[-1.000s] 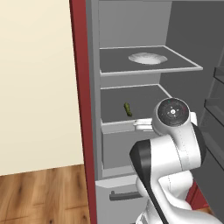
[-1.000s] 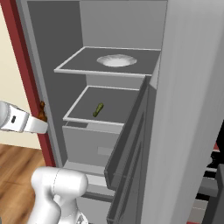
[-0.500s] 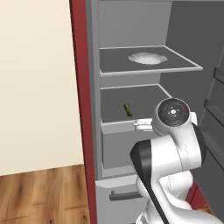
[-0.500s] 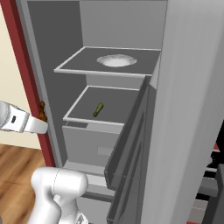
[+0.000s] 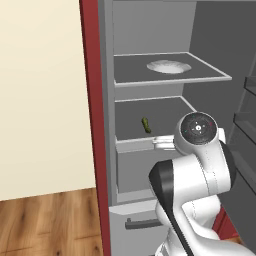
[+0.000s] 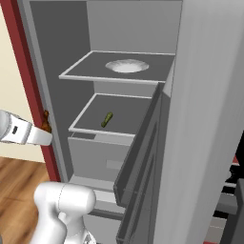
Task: Transport the chicken drumstick from the fridge to the microwave and turn on the microwave.
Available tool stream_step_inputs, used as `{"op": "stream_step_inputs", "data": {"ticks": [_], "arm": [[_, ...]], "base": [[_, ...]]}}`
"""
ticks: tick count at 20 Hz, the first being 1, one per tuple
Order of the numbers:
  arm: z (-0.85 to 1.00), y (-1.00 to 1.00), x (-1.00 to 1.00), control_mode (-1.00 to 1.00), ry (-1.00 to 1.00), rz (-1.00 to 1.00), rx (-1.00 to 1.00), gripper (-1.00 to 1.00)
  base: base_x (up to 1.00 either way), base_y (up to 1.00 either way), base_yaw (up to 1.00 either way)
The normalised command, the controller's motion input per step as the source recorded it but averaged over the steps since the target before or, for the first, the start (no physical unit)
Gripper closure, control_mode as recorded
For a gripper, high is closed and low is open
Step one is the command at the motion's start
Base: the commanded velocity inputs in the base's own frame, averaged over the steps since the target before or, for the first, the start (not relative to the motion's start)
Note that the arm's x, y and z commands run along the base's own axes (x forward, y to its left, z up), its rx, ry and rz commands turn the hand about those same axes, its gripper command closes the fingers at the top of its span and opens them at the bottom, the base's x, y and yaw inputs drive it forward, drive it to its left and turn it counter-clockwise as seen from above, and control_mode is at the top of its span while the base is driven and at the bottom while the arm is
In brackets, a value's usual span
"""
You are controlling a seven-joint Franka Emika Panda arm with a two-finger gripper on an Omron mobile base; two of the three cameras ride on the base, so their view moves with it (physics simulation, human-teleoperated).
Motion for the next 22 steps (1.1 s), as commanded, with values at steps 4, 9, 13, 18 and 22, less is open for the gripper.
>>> {"op": "stream_step_inputs", "data": {"ticks": [4,9,13,18,22], "arm": [[0.0,0.0,0.0,1.0,0.0,0.0,0.0,1.0],[0.0,0.0,0.0,1.0,0.0,0.0,0.0,1.0],[0.0,0.0,0.0,1.0,0.0,0.0,0.0,1.0],[0.0,0.0,0.0,1.0,0.0,0.0,0.0,1.0],[0.0,0.0,0.0,1.0,0.0,0.0,0.0,1.0]], "base": [[-0.33,0.14,-0.01],[-0.37,0.51,-0.11],[-0.15,0.61,-0.18],[-0.26,0.37,-0.53],[-0.4,0.12,-0.78]]}}
